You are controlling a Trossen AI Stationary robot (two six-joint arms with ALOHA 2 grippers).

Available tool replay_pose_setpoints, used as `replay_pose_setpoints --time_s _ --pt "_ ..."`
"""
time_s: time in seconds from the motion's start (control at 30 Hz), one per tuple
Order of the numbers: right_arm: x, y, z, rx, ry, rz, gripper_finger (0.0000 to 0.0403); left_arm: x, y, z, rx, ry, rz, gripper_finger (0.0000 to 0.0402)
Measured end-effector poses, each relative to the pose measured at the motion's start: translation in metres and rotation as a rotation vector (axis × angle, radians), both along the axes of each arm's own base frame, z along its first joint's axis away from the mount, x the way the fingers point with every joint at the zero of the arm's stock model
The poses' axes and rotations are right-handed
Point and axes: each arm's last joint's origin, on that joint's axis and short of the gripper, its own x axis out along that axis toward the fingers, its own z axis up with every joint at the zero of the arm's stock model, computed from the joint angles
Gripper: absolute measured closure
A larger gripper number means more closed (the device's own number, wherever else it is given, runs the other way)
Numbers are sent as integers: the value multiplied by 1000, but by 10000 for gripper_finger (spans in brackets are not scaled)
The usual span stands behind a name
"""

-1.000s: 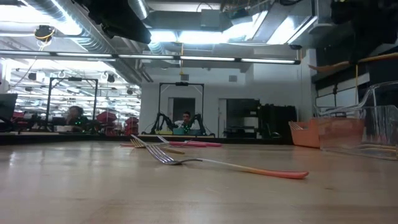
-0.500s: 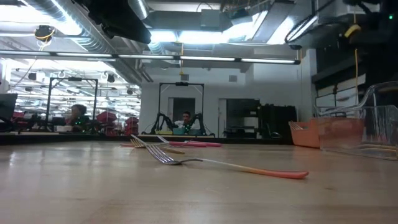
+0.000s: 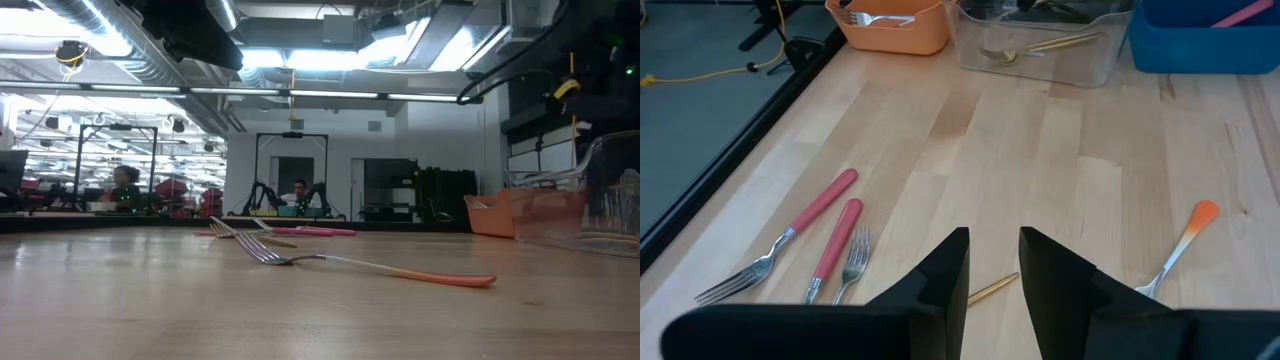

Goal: Sort silverware by color (type)
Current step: Put the gold fork into the transparent bin

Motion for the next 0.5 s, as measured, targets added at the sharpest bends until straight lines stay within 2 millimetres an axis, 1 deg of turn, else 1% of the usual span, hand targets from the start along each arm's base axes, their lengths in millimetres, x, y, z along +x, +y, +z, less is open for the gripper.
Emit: replay_pose_setpoints --time_s 0.17,0.5 --pt "0 -1 -6 -24 -11 -3 402 0 0 0 0 0 0 317" --pt "2 0 -7 -20 -23 -2 402 0 0 0 0 0 0 317"
